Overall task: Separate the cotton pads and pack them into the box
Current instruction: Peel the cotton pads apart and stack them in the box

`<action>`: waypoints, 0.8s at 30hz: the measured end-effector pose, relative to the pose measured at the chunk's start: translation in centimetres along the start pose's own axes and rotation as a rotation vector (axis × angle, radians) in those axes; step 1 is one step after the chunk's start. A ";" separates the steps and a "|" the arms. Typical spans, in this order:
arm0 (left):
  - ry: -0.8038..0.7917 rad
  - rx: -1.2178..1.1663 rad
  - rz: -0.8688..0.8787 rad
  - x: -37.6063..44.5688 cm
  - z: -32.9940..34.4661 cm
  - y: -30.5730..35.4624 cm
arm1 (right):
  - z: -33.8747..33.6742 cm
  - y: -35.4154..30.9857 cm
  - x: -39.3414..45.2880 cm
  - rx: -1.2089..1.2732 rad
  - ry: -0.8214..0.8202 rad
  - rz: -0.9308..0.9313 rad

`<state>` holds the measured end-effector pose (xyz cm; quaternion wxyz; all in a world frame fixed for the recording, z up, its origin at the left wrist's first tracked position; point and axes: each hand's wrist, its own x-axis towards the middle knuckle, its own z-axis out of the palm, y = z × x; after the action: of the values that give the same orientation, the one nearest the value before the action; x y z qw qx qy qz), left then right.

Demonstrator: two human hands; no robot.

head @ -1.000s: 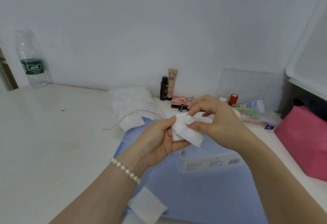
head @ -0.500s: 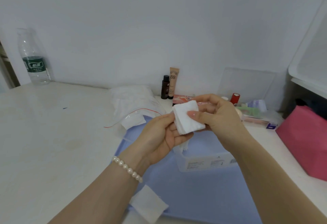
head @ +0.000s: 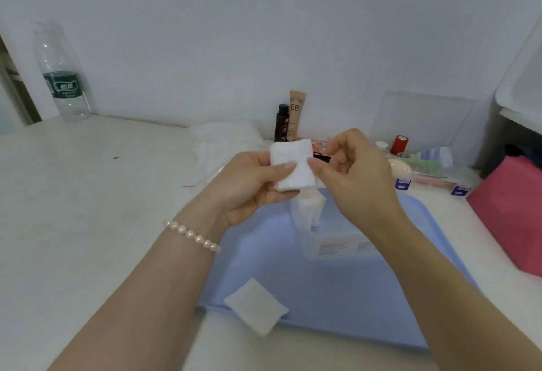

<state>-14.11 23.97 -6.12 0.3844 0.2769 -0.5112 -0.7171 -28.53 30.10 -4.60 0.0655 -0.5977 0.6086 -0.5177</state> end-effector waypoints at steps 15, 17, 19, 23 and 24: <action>-0.008 0.097 -0.014 -0.1 -0.7 0.1 | 2.9 -3.8 -5.2 -0.444 -1.324 -0.105; -0.014 0.087 -0.020 -0.1 -0.6 0.1 | 3.0 -3.9 -5.2 -0.448 -1.318 -0.125; -0.017 0.074 -0.025 0.0 -0.6 0.0 | 2.8 -3.8 -5.0 -0.417 -1.294 -0.096; -0.034 0.073 -0.019 0.1 -0.7 -0.1 | 1.5 -3.1 -3.4 -0.268 -1.147 0.021; -0.046 0.080 -0.014 0.0 -0.7 -0.2 | 1.0 -3.0 -2.9 -0.216 -1.072 0.043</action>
<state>-13.61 23.60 -6.49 0.3561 0.2793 -0.5461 -0.7050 -25.09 32.60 -4.45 0.3150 -0.7687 0.5518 -0.0736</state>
